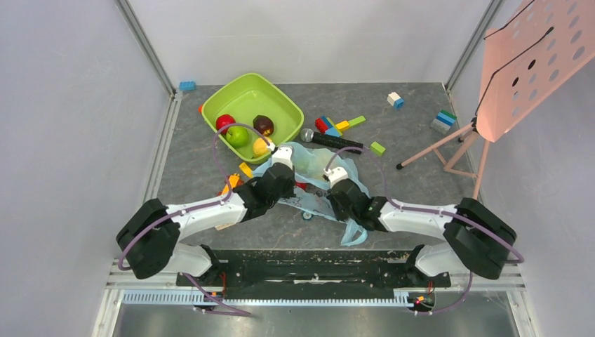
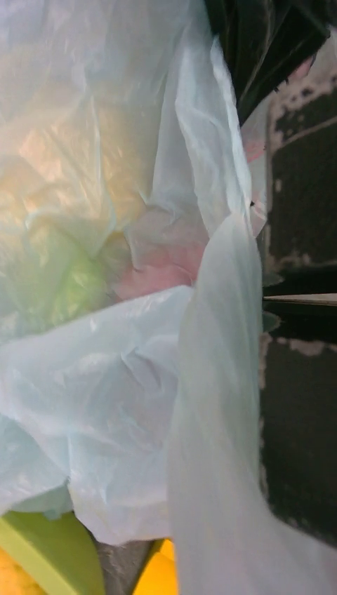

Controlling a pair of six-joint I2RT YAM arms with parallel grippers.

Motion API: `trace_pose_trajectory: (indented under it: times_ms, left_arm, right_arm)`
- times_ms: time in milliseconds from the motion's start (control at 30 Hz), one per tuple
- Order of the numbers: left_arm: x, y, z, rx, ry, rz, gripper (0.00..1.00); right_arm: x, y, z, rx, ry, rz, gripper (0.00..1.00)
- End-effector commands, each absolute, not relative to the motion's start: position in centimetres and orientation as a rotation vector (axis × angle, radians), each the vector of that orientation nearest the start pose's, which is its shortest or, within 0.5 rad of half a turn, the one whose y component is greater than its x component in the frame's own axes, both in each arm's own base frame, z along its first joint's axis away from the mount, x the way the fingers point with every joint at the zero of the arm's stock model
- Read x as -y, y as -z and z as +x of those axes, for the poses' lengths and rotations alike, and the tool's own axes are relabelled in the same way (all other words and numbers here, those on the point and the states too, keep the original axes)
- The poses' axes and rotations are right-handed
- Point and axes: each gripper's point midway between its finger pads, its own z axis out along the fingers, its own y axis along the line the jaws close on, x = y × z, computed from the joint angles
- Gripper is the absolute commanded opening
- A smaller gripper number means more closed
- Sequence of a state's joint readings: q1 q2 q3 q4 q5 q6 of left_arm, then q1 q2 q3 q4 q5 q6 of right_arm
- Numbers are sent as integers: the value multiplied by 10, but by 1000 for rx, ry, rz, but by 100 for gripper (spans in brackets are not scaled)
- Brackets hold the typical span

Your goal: Take the fake fruits out of the plastic bag

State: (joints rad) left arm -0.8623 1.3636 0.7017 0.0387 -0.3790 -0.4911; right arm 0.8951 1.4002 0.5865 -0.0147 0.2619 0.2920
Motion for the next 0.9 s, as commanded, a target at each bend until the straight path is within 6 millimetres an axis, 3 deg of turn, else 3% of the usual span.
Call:
trace_pose_trajectory:
  times_ms: [0, 133, 367, 533, 667, 800, 867]
  left_arm:
    - [237, -105, 287, -2102, 352, 57, 2]
    - [230, -103, 286, -2096, 334, 45, 2]
    - [246, -120, 280, -2045, 446, 149, 2]
    - [259, -152, 270, -1948, 595, 208, 2]
    - [267, -162, 263, -1926, 651, 255, 2]
    - [274, -156, 261, -1952, 665, 260, 3]
    - [281, -151, 259, -1977, 683, 254, 8]
  right_arm:
    - [-224, -23, 207, -2313, -348, -529, 7]
    - [-220, -25, 197, -2300, -391, -510, 9]
    - [-247, -87, 221, -2116, -506, -458, 16]
    - [-270, -111, 238, -2080, -536, -444, 16]
    - [-281, -116, 250, -2073, -526, -417, 17]
    - [-287, -114, 260, -2089, -508, -398, 19]
    - [-289, -113, 263, -2098, -502, -378, 20]
